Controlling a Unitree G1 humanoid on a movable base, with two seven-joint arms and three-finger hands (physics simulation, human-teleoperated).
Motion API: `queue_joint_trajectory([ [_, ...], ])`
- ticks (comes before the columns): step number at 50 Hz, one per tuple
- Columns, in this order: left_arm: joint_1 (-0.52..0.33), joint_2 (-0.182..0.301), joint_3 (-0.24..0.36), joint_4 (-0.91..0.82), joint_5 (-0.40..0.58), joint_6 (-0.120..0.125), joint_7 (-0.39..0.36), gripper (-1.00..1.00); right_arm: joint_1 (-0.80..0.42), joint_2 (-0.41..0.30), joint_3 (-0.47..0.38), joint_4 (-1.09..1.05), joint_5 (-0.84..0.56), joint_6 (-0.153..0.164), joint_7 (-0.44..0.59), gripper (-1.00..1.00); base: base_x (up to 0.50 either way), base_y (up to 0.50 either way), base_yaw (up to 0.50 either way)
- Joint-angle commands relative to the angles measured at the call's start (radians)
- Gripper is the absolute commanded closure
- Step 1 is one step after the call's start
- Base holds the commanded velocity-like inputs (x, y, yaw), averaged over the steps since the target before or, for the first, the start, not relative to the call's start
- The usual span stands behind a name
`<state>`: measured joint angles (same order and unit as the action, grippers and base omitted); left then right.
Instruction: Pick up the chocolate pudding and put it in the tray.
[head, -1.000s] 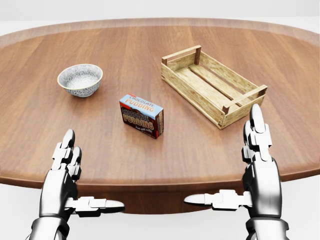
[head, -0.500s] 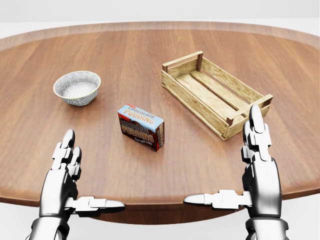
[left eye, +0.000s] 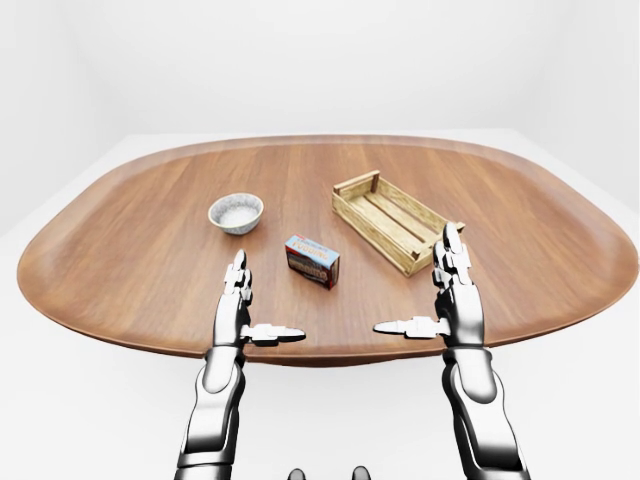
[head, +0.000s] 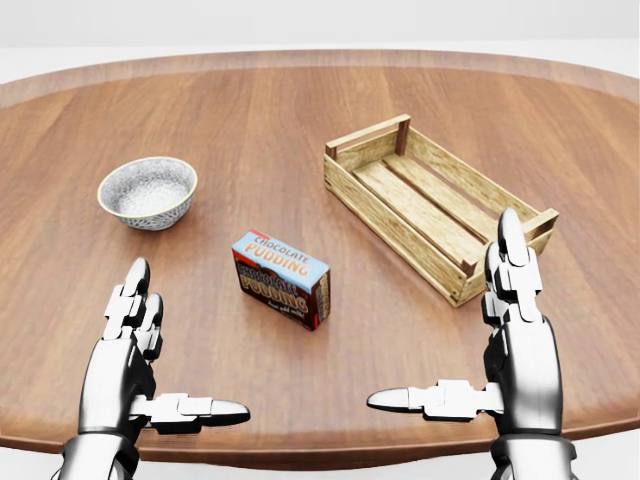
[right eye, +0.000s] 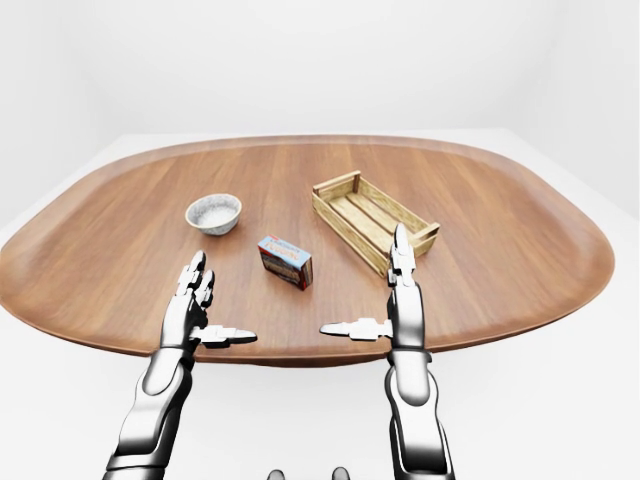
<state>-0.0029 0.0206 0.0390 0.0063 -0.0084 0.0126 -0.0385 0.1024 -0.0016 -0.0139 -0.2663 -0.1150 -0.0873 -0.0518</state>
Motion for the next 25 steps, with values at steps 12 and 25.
queue_joint_trajectory([
  [12,0.000,0.000,0.000,0.000,0.000,0.000,0.000,-1.00,0.002,0.000,0.000,0.005,0.002,0.000,0.001,-1.00,0.17,0.00,0.00],
  [25,0.000,0.000,0.000,0.000,0.000,0.000,0.000,-1.00,-0.001,0.000,0.000,0.003,0.002,0.000,0.002,-1.00,0.17,0.00,0.00],
])
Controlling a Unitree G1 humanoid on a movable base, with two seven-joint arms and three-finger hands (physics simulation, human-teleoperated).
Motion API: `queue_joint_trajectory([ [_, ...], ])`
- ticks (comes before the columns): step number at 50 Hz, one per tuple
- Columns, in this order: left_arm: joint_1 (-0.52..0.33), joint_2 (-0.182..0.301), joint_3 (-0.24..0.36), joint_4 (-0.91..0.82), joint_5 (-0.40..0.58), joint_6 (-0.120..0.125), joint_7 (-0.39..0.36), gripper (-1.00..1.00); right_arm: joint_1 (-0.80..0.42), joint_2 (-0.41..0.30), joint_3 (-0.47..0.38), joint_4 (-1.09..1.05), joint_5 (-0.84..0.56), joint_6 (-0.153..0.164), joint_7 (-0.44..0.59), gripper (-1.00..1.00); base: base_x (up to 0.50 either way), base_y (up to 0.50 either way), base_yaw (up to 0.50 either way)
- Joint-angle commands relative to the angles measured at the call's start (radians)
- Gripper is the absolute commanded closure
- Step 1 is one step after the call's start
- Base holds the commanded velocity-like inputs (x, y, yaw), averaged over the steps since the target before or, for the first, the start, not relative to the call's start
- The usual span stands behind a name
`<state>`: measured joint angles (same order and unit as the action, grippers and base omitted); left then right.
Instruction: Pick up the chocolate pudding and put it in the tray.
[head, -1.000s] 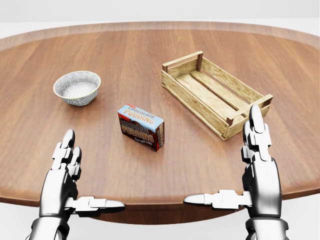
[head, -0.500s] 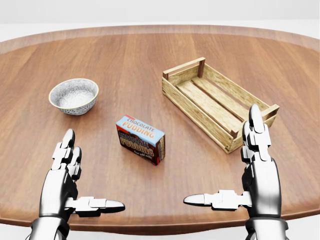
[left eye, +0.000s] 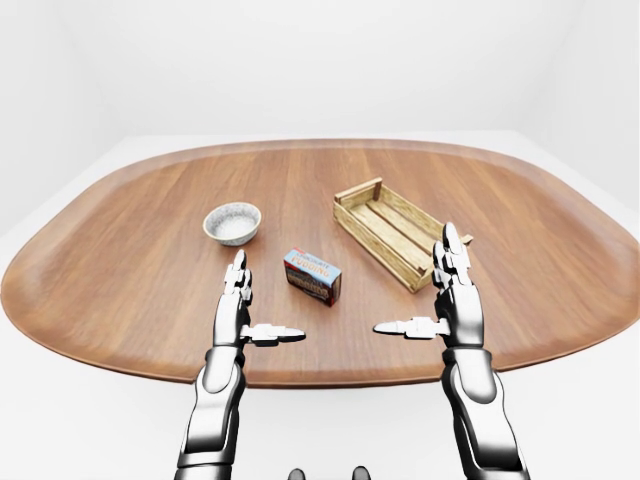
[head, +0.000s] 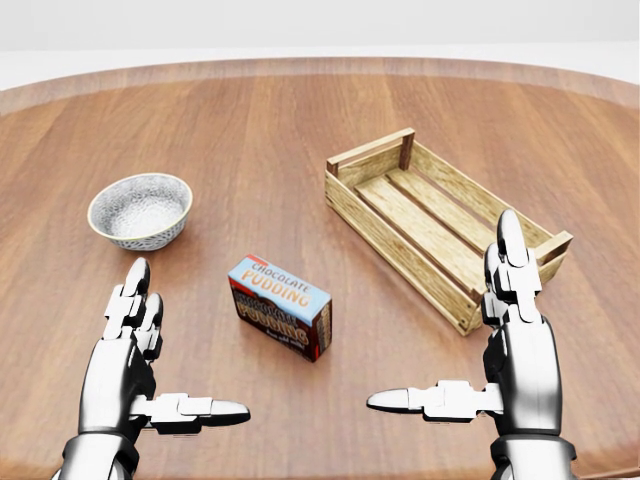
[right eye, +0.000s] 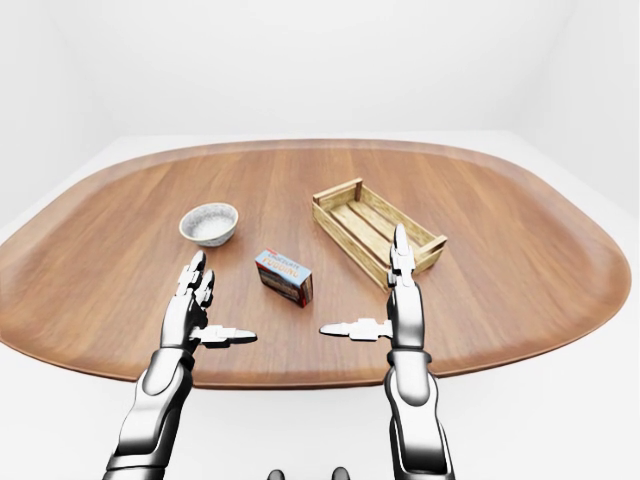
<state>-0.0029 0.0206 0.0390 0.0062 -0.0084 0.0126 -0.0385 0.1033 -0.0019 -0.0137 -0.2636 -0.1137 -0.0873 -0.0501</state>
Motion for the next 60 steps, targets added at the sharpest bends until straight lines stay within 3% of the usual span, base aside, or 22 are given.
queue_joint_trajectory([
  [1,0.000,0.000,0.000,0.000,0.000,0.000,0.000,-1.00,-0.001,0.000,0.000,0.002,0.000,0.000,0.000,-1.00,0.17,0.00,0.00],
  [60,0.000,0.000,0.000,0.000,0.000,0.000,0.000,-1.00,-0.008,0.000,-0.003,0.015,0.005,0.000,0.002,-1.00,0.17,0.00,0.00],
])
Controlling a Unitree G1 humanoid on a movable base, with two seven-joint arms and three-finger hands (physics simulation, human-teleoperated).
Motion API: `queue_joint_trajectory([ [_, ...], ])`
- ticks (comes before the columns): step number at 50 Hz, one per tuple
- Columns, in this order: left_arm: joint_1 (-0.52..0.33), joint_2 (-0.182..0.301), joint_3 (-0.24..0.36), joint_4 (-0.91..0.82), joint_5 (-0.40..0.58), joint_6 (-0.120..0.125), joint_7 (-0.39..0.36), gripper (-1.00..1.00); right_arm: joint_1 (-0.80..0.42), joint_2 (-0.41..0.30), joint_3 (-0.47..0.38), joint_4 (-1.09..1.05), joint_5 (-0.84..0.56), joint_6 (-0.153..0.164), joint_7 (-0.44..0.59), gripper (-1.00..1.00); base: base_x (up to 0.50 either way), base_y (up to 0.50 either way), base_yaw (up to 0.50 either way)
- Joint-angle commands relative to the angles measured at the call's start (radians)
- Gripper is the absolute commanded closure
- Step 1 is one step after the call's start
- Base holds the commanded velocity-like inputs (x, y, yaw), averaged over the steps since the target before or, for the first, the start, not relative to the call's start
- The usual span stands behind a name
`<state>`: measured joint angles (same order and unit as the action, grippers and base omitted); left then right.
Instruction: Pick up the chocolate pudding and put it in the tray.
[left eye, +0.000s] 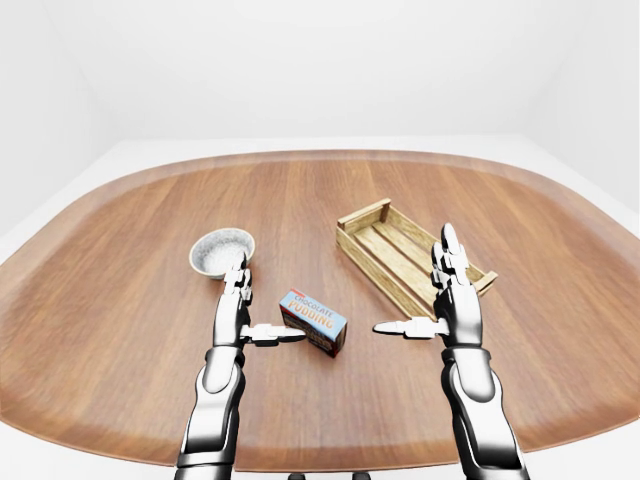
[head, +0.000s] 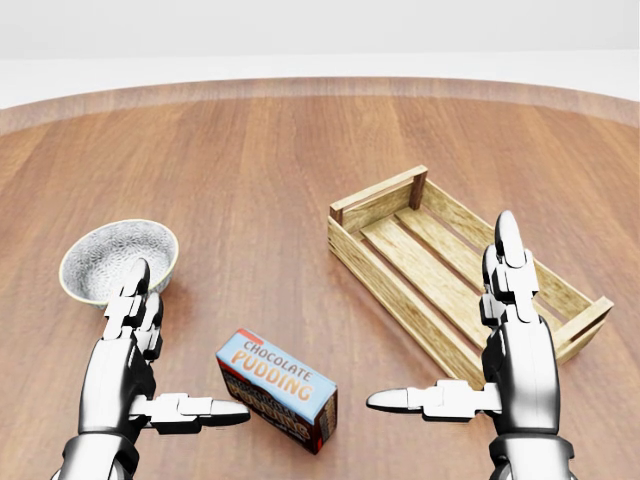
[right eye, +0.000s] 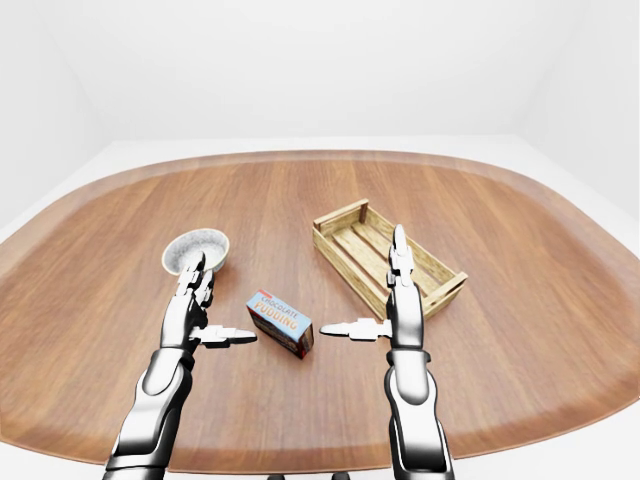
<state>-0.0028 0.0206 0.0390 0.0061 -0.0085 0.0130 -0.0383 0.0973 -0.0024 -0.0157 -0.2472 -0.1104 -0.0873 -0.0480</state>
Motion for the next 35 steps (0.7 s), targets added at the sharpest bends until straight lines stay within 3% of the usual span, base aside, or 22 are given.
queue_joint_trajectory([
  [1,0.000,0.000,0.000,0.000,0.000,0.000,0.000,-1.00,-0.002,0.000,-0.001,-0.001,0.002,0.000,-0.001,-1.00,0.17,0.00,0.00],
  [14,-0.004,0.000,0.001,0.007,-0.003,-0.002,-0.001,-1.00,0.001,0.000,0.001,-0.007,0.006,0.000,0.003,-1.00,0.17,0.00,0.00],
  [22,-0.004,0.000,-0.001,0.016,-0.007,-0.014,-0.004,-1.00,0.007,0.000,0.007,-0.006,0.013,0.000,0.015,-1.00,0.00,0.00,0.00],
  [35,-0.009,0.000,0.001,0.020,-0.014,-0.010,-0.006,-1.00,0.000,0.000,0.005,0.006,0.015,0.000,0.016,-1.00,0.00,0.00,0.00],
])
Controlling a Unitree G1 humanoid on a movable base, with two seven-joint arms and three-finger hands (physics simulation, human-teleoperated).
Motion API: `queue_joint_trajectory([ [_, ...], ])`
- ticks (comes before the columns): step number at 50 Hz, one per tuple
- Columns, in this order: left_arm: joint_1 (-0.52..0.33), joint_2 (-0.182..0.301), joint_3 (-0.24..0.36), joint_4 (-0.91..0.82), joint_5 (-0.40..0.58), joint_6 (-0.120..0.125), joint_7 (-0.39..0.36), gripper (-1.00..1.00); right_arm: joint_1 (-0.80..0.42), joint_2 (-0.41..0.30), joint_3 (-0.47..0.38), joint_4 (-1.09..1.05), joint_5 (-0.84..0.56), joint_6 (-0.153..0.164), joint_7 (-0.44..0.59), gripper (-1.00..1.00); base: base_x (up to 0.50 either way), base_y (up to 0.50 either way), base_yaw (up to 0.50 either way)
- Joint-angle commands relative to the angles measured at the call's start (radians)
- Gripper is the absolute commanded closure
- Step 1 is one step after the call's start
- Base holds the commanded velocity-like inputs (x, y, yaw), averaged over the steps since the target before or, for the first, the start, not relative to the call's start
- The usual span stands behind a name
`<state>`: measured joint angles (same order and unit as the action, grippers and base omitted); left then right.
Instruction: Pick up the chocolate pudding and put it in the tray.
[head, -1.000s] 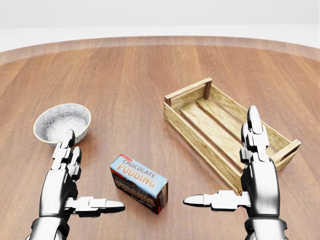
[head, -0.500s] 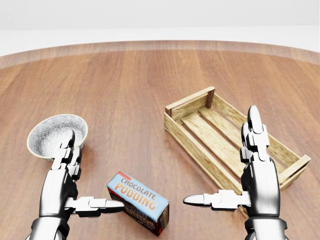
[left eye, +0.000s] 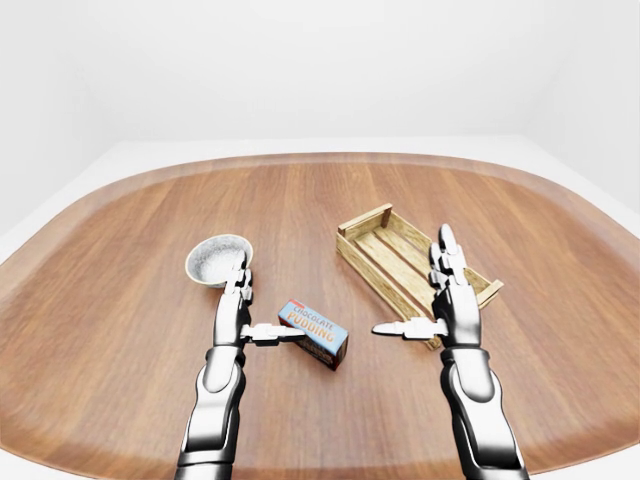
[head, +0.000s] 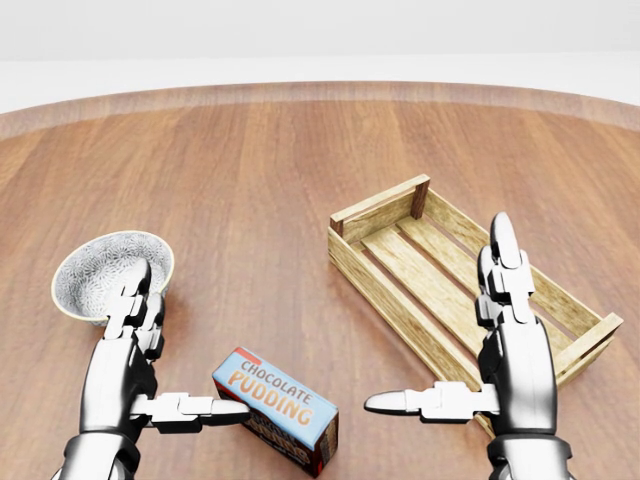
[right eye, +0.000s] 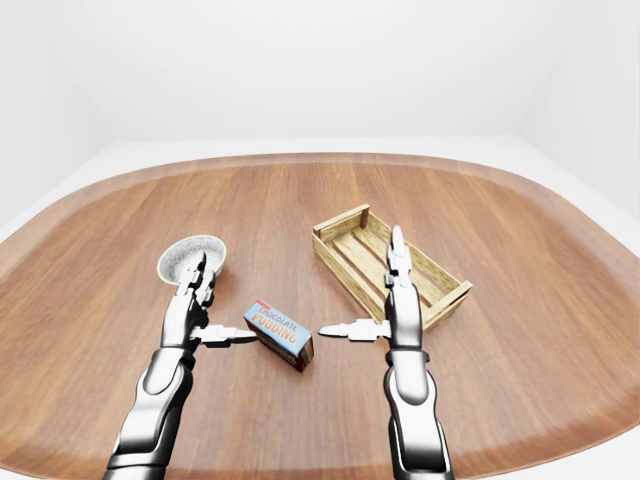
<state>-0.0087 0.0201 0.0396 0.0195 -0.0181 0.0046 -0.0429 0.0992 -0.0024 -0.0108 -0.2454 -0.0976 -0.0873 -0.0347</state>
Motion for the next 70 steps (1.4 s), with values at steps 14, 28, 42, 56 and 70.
queue_joint_trajectory([
  [14,-0.007,0.001,-0.001,0.012,0.008,-0.013,0.006,-1.00,0.003,-0.004,-0.007,-0.002,0.000,0.000,0.005,-1.00,0.00,0.00,0.00],
  [28,-0.014,0.002,0.000,0.018,0.010,-0.001,0.007,-1.00,-0.013,-0.001,-0.013,0.066,0.003,0.000,0.003,-1.00,0.00,0.00,0.00],
  [42,-0.018,0.003,0.001,0.019,0.008,0.007,0.008,-1.00,-0.025,0.001,0.018,0.142,-0.022,0.000,-0.003,-1.00,0.00,0.00,0.00],
  [56,-0.015,0.003,0.001,0.019,0.008,0.006,0.005,-1.00,-0.033,0.014,0.058,0.219,-0.050,0.000,-0.019,-1.00,0.00,0.00,0.00],
  [70,-0.012,0.003,0.000,0.013,0.009,0.012,0.003,-1.00,-0.035,0.024,0.106,0.330,-0.101,0.000,-0.050,-1.00,0.00,0.00,0.00],
])
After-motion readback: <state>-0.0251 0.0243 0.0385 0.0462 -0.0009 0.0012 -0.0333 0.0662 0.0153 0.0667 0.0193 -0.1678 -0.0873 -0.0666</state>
